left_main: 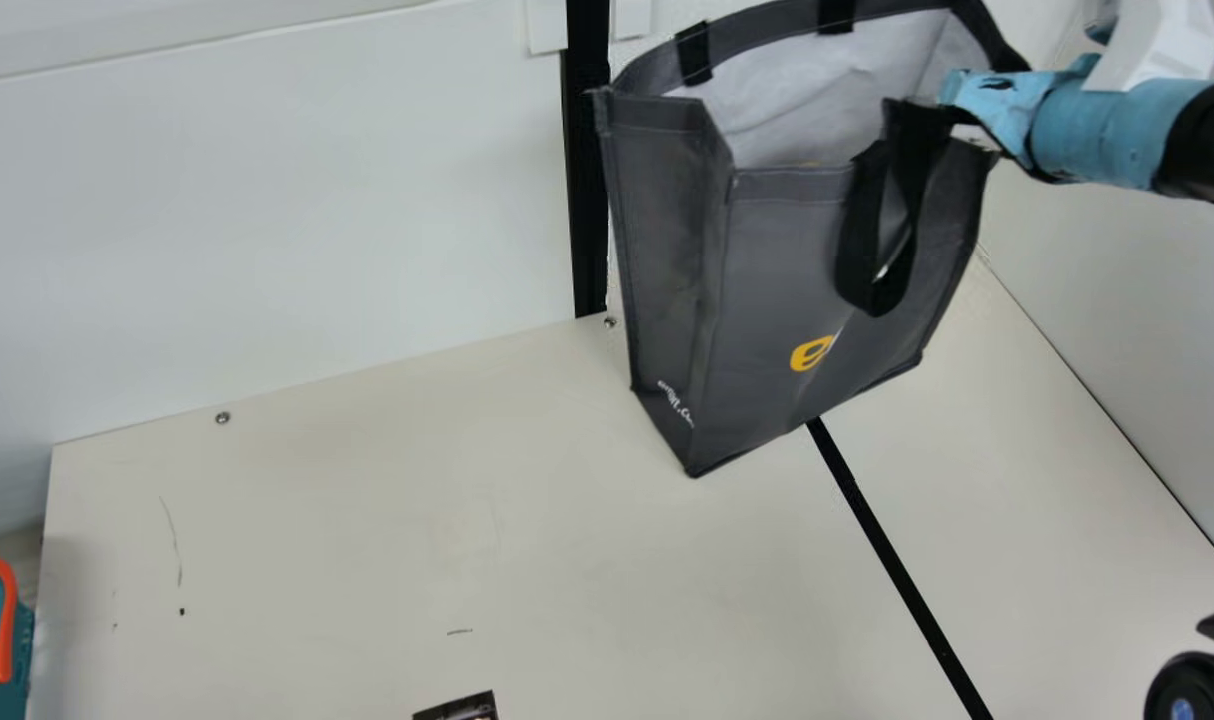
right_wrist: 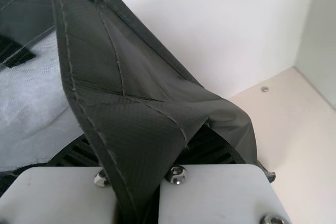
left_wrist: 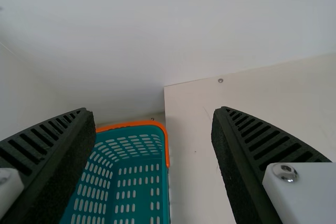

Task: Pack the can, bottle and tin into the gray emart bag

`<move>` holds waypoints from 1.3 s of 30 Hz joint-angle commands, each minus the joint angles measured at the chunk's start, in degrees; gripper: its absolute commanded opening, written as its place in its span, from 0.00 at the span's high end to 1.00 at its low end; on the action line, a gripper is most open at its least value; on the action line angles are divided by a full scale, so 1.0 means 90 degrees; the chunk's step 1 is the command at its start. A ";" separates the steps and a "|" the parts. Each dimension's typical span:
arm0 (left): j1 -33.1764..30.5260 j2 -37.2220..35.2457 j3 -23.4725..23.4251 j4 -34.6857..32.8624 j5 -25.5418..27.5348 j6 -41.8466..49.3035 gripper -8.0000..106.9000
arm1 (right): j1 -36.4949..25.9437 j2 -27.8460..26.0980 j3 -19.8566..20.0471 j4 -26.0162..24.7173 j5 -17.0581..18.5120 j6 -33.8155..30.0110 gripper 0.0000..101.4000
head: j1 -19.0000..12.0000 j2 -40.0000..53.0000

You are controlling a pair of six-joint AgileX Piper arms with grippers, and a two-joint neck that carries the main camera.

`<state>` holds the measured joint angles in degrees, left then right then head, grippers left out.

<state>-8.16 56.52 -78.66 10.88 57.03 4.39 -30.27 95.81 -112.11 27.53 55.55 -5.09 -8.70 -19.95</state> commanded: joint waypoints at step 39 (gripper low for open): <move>0.0000 0.0000 0.0000 0.0000 0.0000 0.0000 0.15 | -0.1883 0.1235 -0.1705 0.0074 0.0440 0.0039 0.54 | -0.0144 -0.0005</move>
<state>-8.16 56.52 -78.66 10.88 57.03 4.39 -47.18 106.87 -127.08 28.02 59.27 -4.57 -8.70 -19.95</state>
